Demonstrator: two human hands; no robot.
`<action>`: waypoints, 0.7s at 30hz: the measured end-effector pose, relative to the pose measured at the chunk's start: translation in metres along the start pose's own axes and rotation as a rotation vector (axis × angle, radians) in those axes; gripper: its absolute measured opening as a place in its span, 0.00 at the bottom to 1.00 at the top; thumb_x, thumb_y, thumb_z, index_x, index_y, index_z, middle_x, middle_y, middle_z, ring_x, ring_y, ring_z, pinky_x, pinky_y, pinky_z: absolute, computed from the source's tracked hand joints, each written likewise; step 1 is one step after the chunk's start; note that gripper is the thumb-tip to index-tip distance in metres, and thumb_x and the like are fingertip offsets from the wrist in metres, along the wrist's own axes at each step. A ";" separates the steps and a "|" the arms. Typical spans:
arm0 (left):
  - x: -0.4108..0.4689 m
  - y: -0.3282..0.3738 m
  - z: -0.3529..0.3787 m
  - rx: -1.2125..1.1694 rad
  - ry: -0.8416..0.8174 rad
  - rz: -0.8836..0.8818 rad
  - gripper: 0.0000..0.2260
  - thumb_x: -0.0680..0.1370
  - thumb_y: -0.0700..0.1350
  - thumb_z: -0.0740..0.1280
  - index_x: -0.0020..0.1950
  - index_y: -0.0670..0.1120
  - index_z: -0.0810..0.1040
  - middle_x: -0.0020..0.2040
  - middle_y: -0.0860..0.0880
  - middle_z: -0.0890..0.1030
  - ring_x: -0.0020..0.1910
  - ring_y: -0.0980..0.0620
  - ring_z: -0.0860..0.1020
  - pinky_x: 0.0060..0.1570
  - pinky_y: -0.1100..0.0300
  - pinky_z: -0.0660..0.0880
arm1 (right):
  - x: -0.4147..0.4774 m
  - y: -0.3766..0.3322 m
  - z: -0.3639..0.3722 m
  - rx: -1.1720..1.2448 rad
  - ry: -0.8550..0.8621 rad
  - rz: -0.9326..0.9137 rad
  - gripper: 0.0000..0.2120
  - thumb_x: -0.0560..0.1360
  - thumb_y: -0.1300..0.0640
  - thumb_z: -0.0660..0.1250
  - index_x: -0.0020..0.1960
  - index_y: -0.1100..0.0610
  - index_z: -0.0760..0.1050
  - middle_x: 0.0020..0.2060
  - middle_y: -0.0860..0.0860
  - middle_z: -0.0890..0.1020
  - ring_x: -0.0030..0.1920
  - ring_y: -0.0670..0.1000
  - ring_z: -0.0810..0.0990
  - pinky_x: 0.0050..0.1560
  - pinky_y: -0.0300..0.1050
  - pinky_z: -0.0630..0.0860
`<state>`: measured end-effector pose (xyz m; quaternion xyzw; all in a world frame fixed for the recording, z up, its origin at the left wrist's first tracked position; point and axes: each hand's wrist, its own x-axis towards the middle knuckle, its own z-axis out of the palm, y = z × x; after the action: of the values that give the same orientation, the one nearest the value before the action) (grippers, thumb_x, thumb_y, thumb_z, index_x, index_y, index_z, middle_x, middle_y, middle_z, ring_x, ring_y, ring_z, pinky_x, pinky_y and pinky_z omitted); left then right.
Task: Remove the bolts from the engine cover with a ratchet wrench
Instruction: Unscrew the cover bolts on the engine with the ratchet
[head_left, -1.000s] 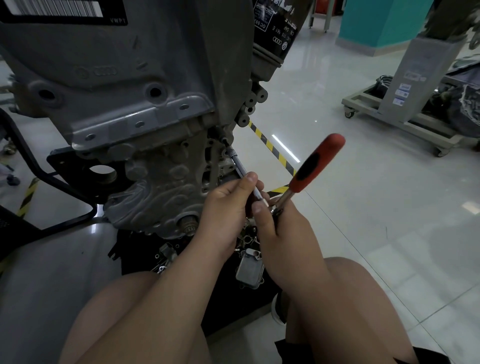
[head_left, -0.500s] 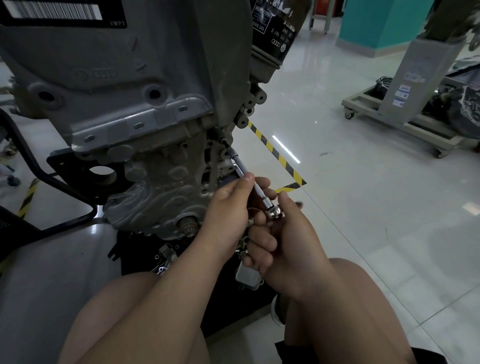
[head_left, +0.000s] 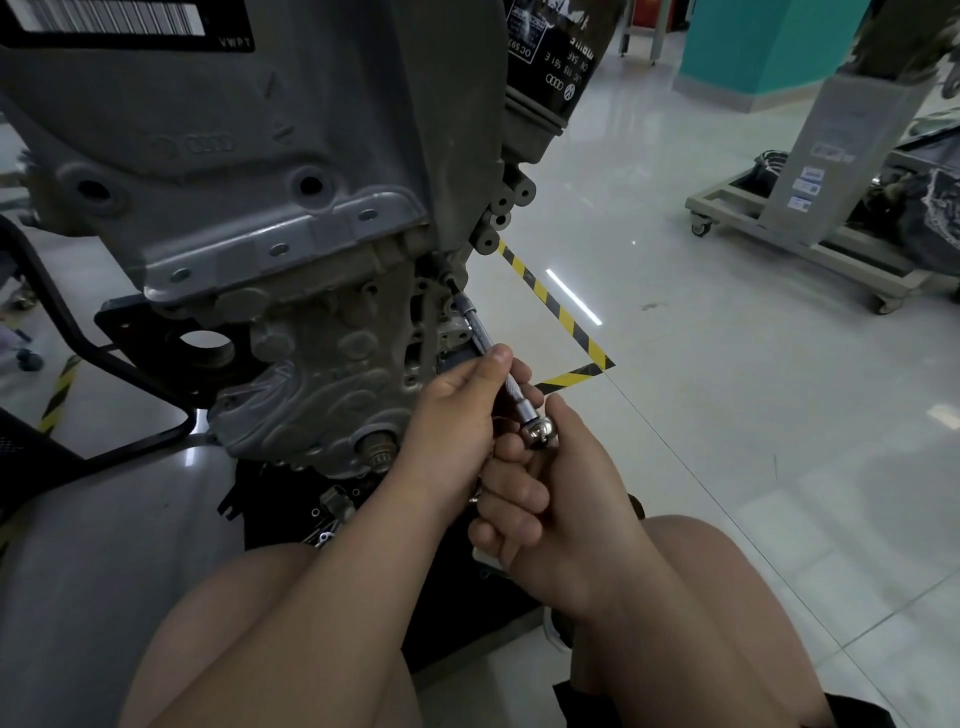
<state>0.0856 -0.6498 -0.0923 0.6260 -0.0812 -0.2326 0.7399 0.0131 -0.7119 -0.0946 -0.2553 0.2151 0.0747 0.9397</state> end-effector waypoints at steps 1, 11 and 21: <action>0.000 0.000 0.000 -0.010 -0.007 -0.007 0.17 0.80 0.52 0.63 0.32 0.53 0.81 0.34 0.48 0.82 0.29 0.53 0.77 0.31 0.62 0.77 | 0.001 0.002 0.000 -0.065 0.055 -0.067 0.31 0.78 0.34 0.54 0.26 0.54 0.71 0.17 0.50 0.63 0.15 0.49 0.60 0.23 0.38 0.68; 0.004 -0.002 -0.002 -0.026 -0.032 0.018 0.17 0.80 0.51 0.63 0.32 0.52 0.82 0.32 0.49 0.81 0.31 0.54 0.77 0.34 0.62 0.75 | 0.002 0.000 -0.016 -1.180 0.377 -0.711 0.31 0.66 0.25 0.47 0.31 0.53 0.68 0.21 0.46 0.72 0.22 0.43 0.70 0.24 0.33 0.65; 0.003 -0.003 -0.005 -0.005 -0.020 0.017 0.16 0.79 0.52 0.64 0.33 0.52 0.82 0.33 0.48 0.81 0.32 0.53 0.78 0.37 0.59 0.76 | 0.009 0.005 -0.021 -1.187 0.361 -0.784 0.20 0.75 0.35 0.52 0.33 0.47 0.69 0.24 0.43 0.76 0.26 0.41 0.74 0.27 0.30 0.67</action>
<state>0.0897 -0.6470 -0.0968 0.6211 -0.0935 -0.2329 0.7425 0.0124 -0.7184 -0.1172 -0.7877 0.1829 -0.2065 0.5508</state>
